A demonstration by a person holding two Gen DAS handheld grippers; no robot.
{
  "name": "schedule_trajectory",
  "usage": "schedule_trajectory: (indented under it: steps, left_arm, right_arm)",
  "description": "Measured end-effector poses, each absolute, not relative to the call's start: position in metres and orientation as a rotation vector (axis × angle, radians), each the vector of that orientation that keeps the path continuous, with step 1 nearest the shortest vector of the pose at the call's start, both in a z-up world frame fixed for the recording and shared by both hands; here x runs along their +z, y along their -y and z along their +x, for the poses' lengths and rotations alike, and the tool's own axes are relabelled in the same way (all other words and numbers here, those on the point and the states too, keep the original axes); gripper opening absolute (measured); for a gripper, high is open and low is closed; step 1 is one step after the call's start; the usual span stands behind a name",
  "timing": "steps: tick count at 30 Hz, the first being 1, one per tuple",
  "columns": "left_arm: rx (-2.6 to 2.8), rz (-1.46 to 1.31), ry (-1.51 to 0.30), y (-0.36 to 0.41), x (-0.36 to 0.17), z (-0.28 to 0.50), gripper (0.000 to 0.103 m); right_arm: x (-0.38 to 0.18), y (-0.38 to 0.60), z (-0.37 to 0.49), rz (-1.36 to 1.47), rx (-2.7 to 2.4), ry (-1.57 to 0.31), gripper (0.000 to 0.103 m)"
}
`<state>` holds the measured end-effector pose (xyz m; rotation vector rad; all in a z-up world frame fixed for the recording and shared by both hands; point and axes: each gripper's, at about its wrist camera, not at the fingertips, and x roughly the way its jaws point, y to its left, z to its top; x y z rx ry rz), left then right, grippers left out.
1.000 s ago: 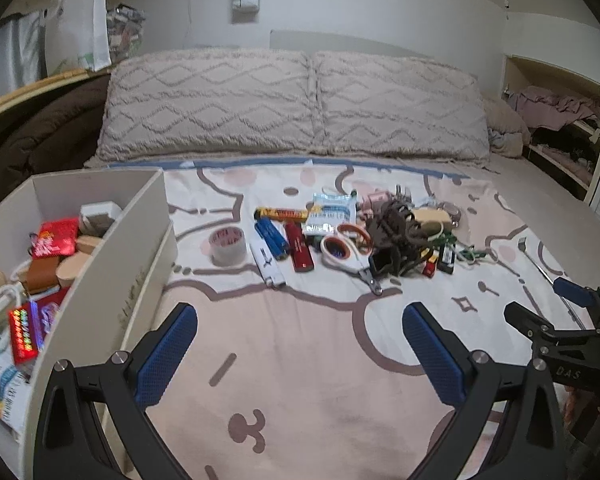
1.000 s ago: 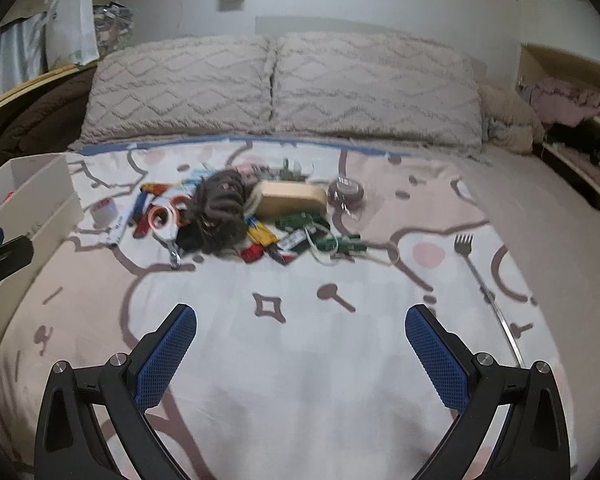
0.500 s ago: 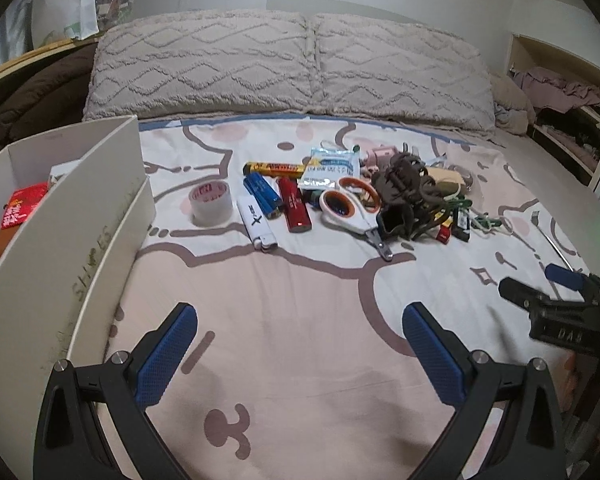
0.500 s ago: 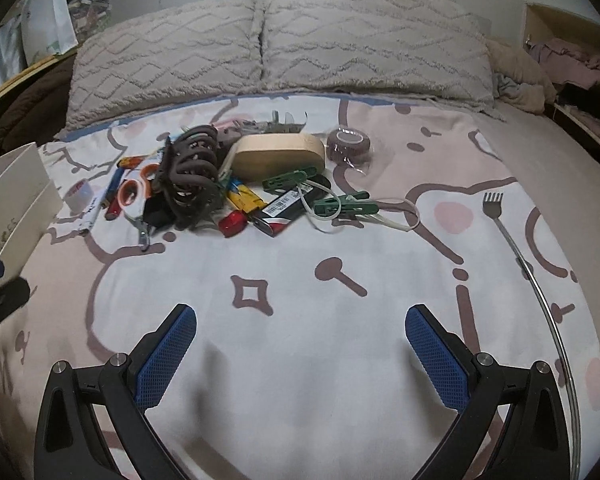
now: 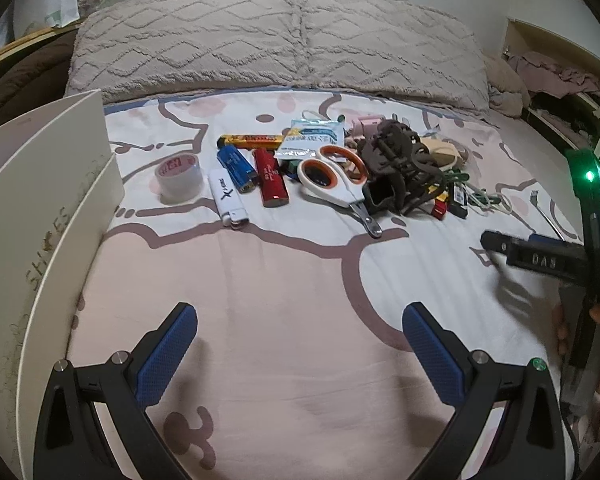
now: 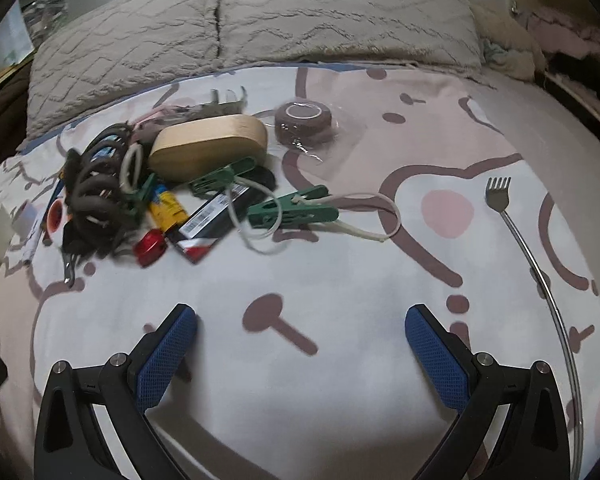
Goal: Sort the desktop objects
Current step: 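Lower the left tool onto the orange-handled scissors while the right tool approaches the green clothespin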
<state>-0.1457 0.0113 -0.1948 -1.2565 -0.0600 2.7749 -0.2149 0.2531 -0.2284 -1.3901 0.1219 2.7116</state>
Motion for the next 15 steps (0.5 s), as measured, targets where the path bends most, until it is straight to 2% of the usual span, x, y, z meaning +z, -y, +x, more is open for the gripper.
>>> schedule_trajectory:
  steps: [8, 15]
  left_arm:
    - [2.744, -1.3, 0.049, -0.015, -0.207, -0.15, 0.103]
    - [2.717, -1.33, 0.108, -0.011, -0.212, -0.154, 0.103]
  right_arm:
    - [-0.237, -0.263, -0.25, -1.392, 2.656, -0.097, 0.103]
    - [-0.239, -0.266, -0.27, -1.388, 2.647, -0.071, 0.103]
